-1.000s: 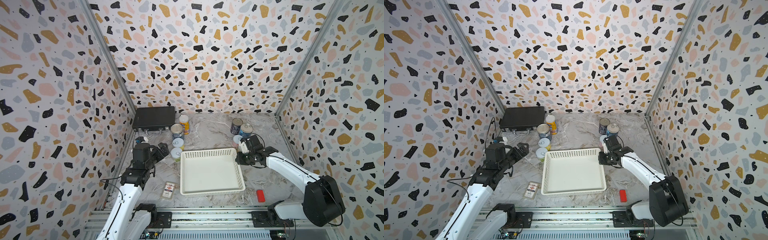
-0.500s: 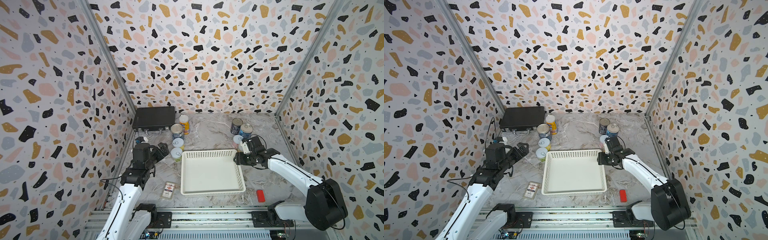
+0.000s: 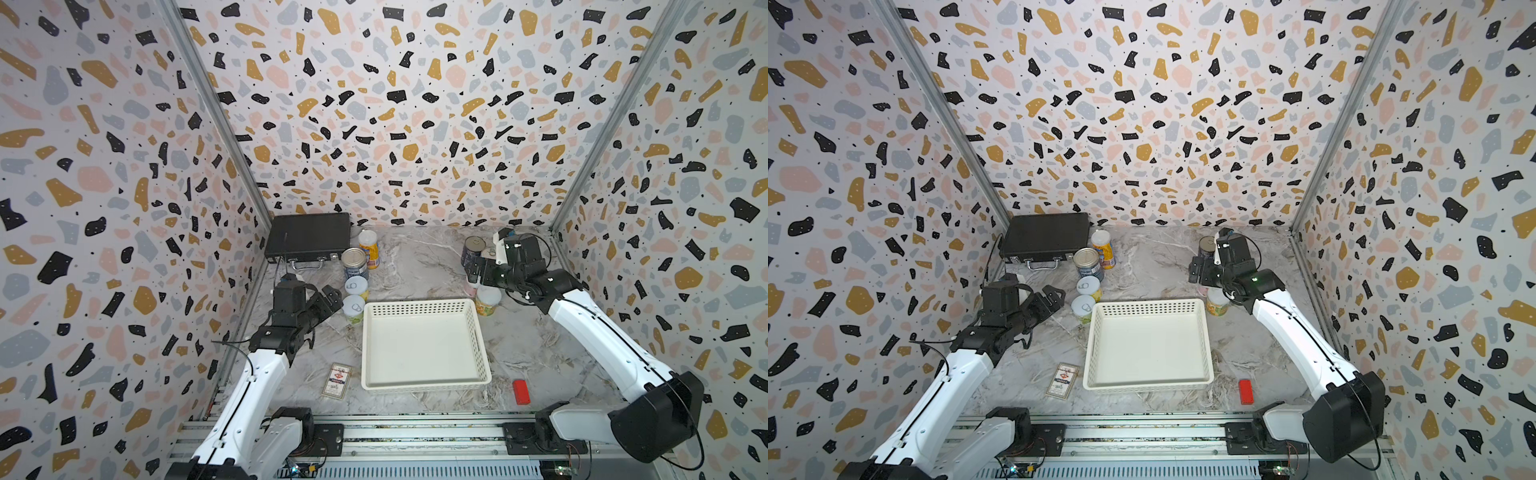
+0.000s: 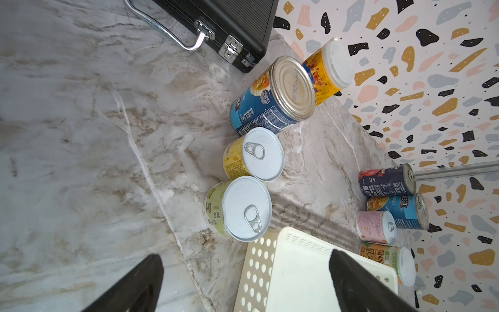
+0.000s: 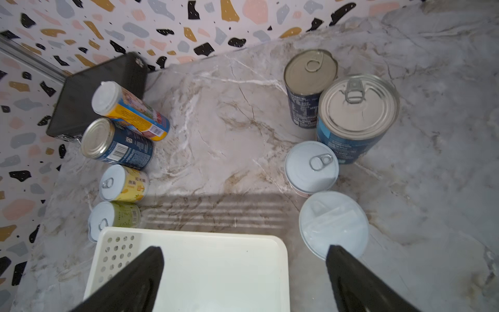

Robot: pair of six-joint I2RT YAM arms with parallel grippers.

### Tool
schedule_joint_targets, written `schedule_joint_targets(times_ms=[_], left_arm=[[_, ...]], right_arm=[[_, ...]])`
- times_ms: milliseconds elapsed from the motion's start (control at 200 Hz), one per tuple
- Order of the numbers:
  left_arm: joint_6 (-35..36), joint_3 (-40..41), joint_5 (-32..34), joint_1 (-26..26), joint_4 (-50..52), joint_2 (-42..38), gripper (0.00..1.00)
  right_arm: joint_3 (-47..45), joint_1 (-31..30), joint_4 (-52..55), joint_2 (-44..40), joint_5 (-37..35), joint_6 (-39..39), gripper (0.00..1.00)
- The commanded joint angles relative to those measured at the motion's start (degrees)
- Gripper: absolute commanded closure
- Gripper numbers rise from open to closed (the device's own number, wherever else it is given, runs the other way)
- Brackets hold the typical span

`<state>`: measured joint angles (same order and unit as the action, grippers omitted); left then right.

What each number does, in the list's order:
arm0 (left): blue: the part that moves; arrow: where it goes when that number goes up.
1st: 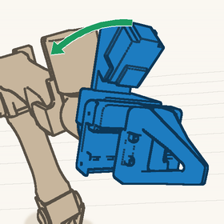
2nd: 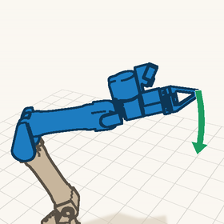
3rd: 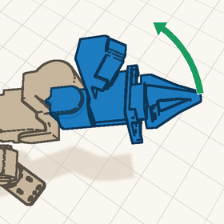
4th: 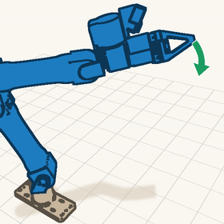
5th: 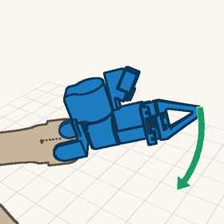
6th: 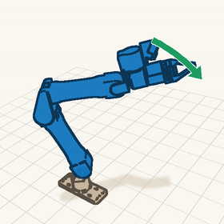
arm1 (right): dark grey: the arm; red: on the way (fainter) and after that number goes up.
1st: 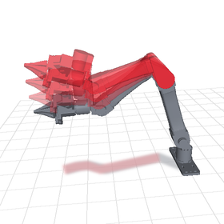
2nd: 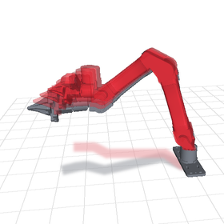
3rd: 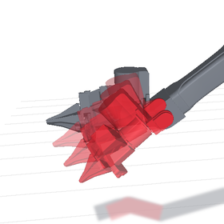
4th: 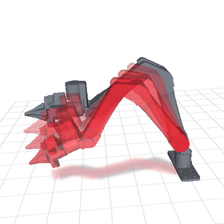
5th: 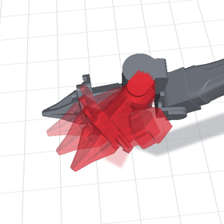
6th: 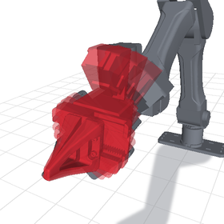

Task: Put the canned food in the basket
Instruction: Move the basket to the center of the board, then pick up the canned food from the center of the board.

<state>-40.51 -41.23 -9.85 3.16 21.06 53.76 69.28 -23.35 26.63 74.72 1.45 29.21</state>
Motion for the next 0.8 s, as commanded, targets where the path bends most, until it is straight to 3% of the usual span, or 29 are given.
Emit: schedule_joint_targets(times_ms=[0, 90, 175, 215, 325, 415, 796], left_arm=[[1.15, -3.12, -1.57, -0.35, 0.38, 0.95, 0.01], [1.5, -4.05, -2.31, -0.35, 1.34, 2.54, 0.01], [1.44, -4.21, -2.98, -0.31, 1.27, 3.42, 0.0], [1.3, -4.05, -3.16, -0.35, 1.13, 3.54, 0.01], [0.93, -3.93, -4.03, -0.35, 0.82, 3.81, 0.01], [0.44, -3.77, -4.56, -0.34, 0.47, 4.14, 0.01], [0.1, -3.94, -5.57, -0.35, 0.17, 5.99, 0.01]], right_arm=[[-0.37, 0.49, -4.33, 1.13, -0.91, 0.6, 0.0], [3.0, 1.86, -2.67, 5.33, 1.34, 0.32, 0.0], [7.46, 5.0, -0.17, 9.44, 13.12, -4.67, 0.0], [6.2, 5.67, -3.7, 9.22, 14.53, -5.27, 0.0], [0.98, 5.73, -13.15, 5.45, 8.12, -8.64, 0.0], [2.47, 5.95, -14.15, 6.32, 2.96, -12.24, 0.0], [25.2, 8.94, 1.42, 29.17, -17.99, -22.96, 0.0]])
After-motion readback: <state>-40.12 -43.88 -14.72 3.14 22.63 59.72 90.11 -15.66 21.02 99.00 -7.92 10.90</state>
